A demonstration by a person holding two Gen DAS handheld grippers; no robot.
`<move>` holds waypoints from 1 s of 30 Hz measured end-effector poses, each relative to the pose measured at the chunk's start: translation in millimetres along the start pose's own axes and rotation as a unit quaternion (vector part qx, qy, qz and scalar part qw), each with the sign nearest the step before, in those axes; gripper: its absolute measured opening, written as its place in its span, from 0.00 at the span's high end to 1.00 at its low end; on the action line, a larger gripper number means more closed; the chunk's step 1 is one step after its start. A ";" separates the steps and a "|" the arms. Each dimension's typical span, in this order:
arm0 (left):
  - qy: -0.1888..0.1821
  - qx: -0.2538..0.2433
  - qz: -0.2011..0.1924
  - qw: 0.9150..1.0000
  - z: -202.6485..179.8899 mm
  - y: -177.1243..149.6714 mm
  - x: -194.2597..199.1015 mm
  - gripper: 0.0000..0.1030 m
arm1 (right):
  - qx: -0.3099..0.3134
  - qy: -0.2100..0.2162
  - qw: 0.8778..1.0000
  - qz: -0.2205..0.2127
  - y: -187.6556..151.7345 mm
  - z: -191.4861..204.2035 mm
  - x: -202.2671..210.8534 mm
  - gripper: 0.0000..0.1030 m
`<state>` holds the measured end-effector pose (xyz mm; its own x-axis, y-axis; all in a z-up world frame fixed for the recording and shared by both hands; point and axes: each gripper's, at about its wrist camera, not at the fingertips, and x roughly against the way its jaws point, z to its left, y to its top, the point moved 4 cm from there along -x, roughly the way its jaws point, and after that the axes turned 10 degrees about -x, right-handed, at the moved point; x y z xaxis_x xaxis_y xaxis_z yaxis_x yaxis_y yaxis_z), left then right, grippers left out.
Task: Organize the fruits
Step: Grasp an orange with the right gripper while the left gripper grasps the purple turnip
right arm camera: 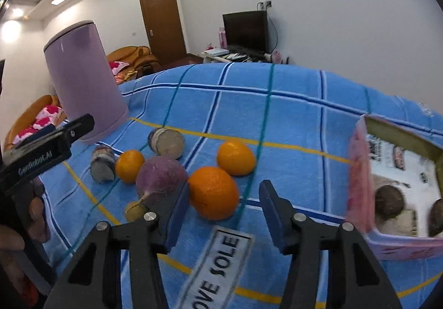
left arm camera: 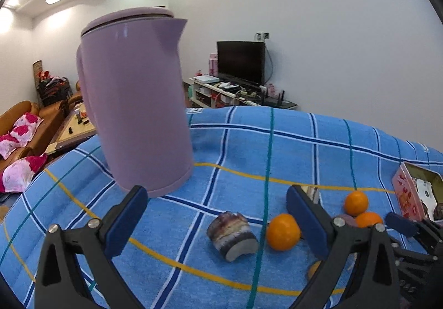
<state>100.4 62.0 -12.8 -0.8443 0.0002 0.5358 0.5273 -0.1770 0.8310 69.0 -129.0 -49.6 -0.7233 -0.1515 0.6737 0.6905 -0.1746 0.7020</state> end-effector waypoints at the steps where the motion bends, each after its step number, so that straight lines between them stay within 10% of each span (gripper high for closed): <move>1: -0.002 -0.005 -0.001 1.000 -2.5 0.5 1.0 0.01 | 0.003 0.000 1.000 0.008 -0.6 2.0 -2.8 0.48; 16: -0.084 -0.030 -0.021 0.996 -33.8 4.8 8.0 0.02 | -0.078 0.063 0.994 0.049 -1.0 -12.0 -22.5 0.57; 30: -0.166 -0.071 -0.014 0.984 -95.4 -1.6 5.4 0.16 | -0.047 0.012 0.995 -0.083 -12.1 -48.7 67.6 0.57</move>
<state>85.8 -31.6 -25.5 -0.7684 0.3235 0.5521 0.4666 -0.3073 0.8294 11.2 -184.5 -23.8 -0.8286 -0.1366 0.5429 0.5575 -0.2888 0.7783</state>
